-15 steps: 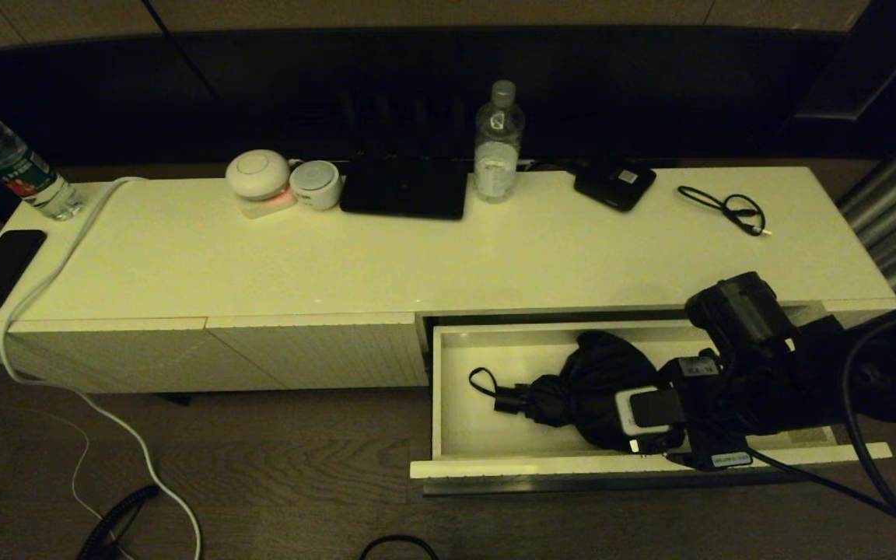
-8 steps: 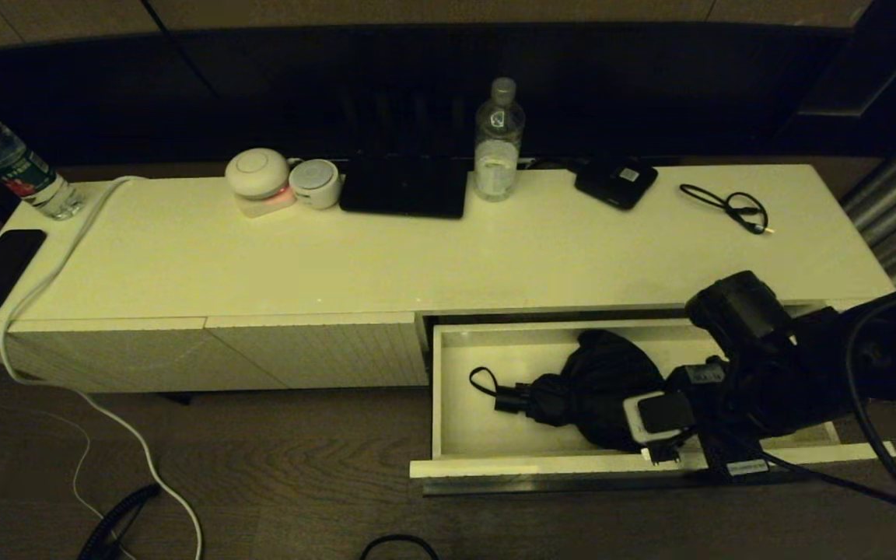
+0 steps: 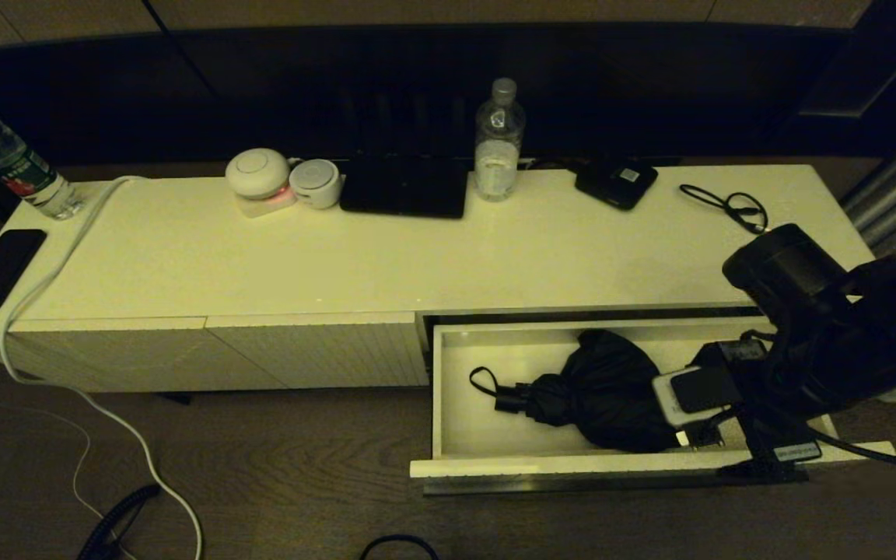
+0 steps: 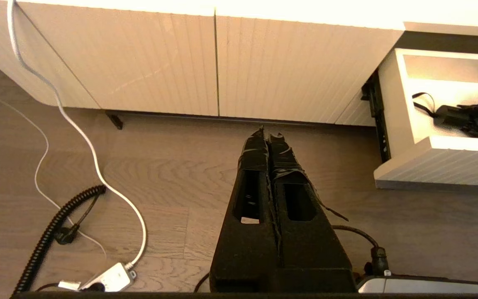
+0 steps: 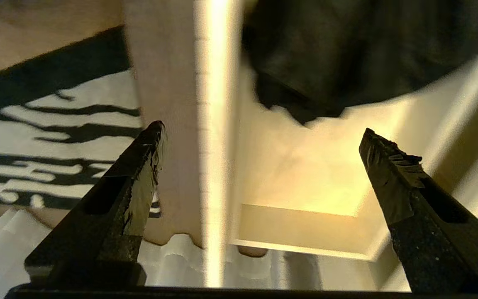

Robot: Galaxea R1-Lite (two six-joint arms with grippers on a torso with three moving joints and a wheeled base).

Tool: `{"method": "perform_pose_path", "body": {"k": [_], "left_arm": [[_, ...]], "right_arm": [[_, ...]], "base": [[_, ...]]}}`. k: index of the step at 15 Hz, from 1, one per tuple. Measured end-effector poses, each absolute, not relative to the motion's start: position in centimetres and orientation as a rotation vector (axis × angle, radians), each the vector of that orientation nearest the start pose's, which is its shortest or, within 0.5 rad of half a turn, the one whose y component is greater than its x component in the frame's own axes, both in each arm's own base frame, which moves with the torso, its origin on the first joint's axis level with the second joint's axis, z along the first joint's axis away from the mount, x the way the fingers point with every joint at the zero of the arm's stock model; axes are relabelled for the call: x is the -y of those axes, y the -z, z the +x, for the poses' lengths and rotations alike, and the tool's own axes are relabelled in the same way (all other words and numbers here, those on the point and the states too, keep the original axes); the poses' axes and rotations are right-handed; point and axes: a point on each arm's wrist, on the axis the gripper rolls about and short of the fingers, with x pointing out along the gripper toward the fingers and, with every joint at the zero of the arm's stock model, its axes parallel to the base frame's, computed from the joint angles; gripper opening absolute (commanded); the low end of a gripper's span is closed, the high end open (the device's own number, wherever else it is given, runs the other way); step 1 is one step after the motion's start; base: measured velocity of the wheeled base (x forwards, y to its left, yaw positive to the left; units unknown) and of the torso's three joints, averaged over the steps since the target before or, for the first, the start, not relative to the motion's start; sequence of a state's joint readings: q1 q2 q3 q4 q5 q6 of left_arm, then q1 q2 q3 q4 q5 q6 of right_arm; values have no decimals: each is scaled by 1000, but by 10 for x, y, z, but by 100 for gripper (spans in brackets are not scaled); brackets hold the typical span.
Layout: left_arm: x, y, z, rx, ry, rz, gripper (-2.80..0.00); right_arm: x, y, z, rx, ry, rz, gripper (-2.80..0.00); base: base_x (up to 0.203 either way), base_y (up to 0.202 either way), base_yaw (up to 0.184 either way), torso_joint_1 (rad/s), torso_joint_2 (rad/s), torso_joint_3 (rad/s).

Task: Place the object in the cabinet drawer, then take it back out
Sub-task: Take the umbrella out of the drawer and put it on the table

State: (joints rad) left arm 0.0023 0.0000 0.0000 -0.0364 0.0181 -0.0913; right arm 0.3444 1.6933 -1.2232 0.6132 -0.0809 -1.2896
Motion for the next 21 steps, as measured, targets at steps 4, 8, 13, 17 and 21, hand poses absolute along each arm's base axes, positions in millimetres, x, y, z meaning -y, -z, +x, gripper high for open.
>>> {"method": "perform_pose_path", "body": {"k": [4, 8, 13, 17, 21], "left_arm": [[0, -79, -23, 37, -19, -92, -280], [0, -79, -23, 37, -19, -92, -280], [0, -79, -23, 37, -18, -92, -280], [0, -79, -23, 37, -19, -92, -280], [0, -79, -23, 37, -19, -92, -280]], "right_arm": [[-92, -185, 288, -798, -904, -1354, 0], [-92, -163, 310, -830, -927, -1325, 0], [-88, -154, 322, -853, -935, -1299, 0], [-84, -156, 329, -836, -915, -1287, 0], [-83, -157, 330, -832, -914, -1284, 0]], "base": [[0, 0, 0, 0, 0, 0], [0, 0, 0, 0, 0, 0], [0, 0, 0, 0, 0, 0], [0, 0, 0, 0, 0, 0], [0, 0, 0, 0, 0, 0]]}}
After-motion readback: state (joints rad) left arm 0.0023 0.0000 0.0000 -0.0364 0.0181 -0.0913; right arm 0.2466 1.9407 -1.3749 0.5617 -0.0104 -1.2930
